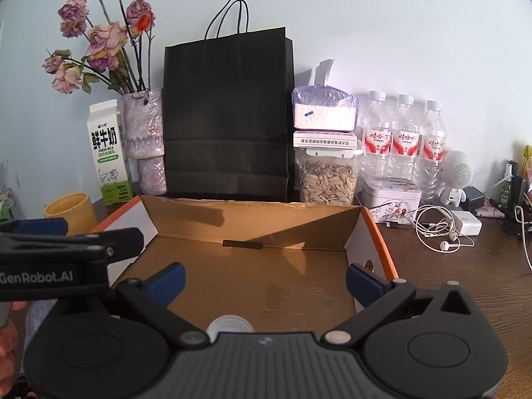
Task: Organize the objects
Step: 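Withdraw both open tools from the box back over the table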
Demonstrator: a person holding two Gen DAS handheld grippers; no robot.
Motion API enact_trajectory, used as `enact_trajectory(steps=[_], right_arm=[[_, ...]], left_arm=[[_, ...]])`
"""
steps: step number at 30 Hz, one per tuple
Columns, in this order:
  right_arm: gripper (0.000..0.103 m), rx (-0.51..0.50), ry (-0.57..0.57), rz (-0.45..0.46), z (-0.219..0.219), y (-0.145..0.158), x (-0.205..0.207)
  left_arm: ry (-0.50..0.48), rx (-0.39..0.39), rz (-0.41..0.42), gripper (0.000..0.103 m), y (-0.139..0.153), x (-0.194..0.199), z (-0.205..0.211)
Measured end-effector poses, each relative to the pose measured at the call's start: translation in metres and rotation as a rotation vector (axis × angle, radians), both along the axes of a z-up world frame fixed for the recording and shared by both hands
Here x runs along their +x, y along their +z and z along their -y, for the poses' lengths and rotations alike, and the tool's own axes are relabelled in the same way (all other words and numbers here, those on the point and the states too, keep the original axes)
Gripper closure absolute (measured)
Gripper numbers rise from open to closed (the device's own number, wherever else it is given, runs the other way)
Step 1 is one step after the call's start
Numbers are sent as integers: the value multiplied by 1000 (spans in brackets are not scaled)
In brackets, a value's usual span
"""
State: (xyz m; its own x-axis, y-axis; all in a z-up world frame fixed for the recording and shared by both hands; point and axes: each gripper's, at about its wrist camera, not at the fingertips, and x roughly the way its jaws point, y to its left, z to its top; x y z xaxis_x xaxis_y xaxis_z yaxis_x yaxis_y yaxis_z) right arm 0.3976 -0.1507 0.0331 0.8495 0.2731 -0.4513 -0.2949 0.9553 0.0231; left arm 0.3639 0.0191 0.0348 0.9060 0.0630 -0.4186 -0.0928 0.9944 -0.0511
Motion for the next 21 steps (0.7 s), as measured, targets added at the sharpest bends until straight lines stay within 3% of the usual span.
enact_trajectory(steps=[9,21], right_arm=[[0,-5,-1,23,2,8,-11],[0,-6,-3,81,18,35,-66]], left_arm=[[-1,-8,29,0,12,-14,-1],[1,12,80,0,40,-72,1]])
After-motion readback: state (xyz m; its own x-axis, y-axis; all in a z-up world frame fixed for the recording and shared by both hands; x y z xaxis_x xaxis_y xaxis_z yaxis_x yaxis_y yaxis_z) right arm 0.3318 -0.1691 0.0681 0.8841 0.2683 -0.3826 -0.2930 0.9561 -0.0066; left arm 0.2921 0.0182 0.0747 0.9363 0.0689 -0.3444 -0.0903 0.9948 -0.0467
